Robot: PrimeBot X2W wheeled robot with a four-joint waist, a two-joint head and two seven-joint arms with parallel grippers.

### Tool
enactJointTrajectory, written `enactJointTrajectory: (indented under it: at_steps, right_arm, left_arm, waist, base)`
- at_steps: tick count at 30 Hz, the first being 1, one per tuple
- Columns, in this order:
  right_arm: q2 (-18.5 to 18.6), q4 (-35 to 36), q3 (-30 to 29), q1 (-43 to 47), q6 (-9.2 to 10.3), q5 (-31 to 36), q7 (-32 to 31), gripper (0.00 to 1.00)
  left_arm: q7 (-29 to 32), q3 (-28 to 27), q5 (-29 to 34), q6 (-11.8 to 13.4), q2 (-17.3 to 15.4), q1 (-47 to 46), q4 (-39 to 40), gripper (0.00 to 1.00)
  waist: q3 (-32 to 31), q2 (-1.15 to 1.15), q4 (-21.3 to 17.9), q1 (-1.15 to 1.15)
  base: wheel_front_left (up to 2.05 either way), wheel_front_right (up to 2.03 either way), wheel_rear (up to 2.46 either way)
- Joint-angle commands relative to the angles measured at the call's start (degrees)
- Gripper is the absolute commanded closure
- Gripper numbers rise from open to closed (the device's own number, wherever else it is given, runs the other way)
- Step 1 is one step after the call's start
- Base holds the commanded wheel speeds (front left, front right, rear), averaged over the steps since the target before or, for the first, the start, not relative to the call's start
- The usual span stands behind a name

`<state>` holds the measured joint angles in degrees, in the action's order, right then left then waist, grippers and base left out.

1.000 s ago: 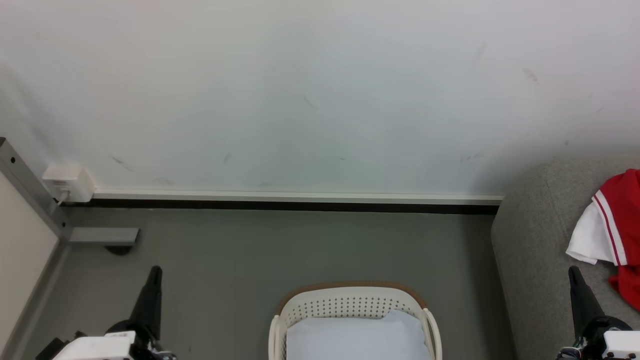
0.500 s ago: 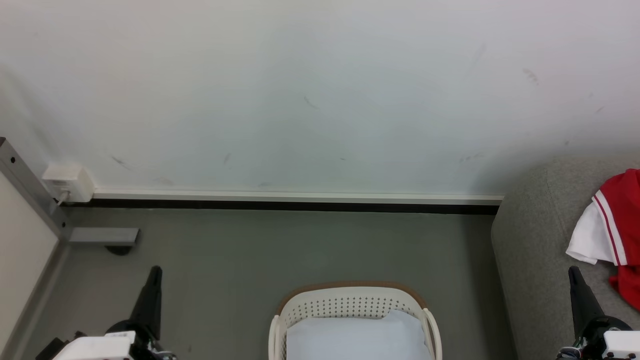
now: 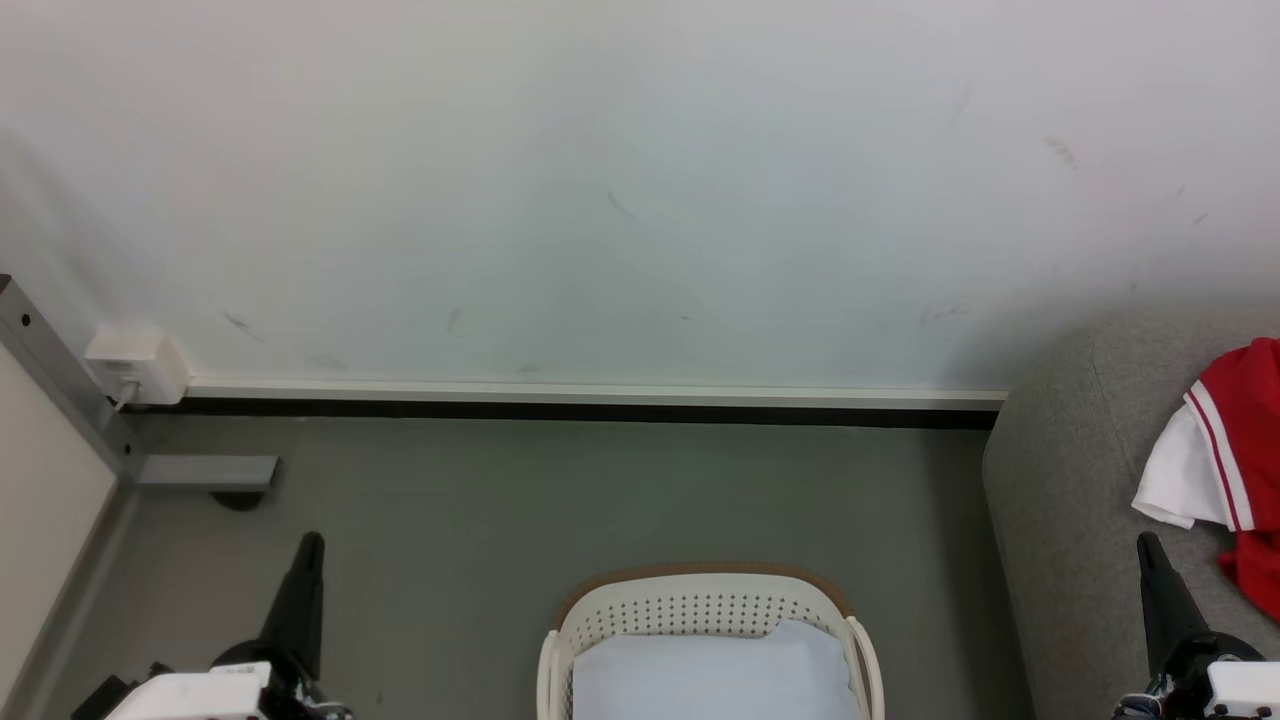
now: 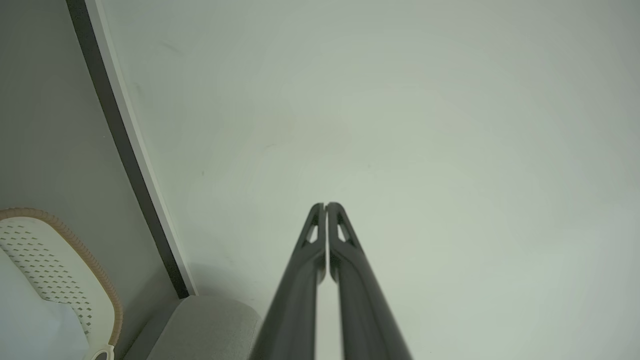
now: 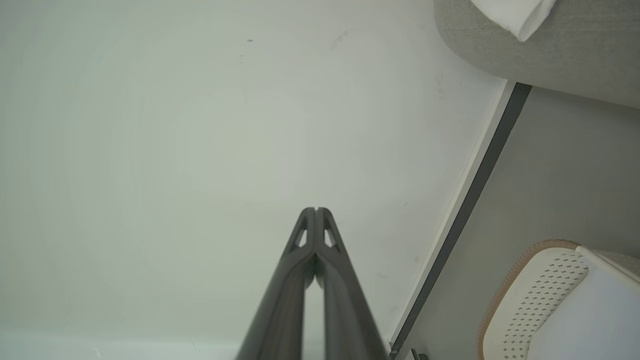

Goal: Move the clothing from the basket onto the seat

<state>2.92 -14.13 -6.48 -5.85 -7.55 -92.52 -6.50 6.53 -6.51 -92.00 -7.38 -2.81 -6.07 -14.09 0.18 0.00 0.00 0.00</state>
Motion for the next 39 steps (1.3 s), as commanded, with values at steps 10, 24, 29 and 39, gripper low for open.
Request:
enactJointTrajectory:
  at_steps: [10,24,29,39]
  right_arm:
    - [-0.01,0.23,-0.25,-0.69,0.12,0.18,-0.22,1.00]
    - [-0.01,0.23,-0.27,-0.69,0.12,0.21,-0.25,1.00]
    - [-0.02,0.23,-0.27,-0.69,0.12,0.21,-0.25,1.00]
    - [-0.03,0.23,-0.28,-0.69,0.12,0.23,-0.26,1.00]
  left_arm:
    - [0.22,-0.13,-0.77,-0.27,-0.11,-0.42,0.04,1.00]
    - [0.22,-0.13,-0.77,-0.28,-0.11,-0.42,0.05,1.00]
    - [0.22,-0.13,-0.77,-0.28,-0.11,-0.42,0.05,1.00]
    - [0.22,-0.13,-0.77,-0.28,-0.11,-0.42,0.04,1.00]
  waist:
    - [0.00,0.00,0.00,0.00]
    - [0.00,0.00,0.00,0.00]
    - [0.00,0.00,0.00,0.00]
    - [0.00,0.00,0.00,0.00]
  base:
    - [0.00,0.00,0.00]
    - [0.00,0.00,0.00]
    - [0.00,0.00,0.00]
    - [0.00,0.00,0.00]
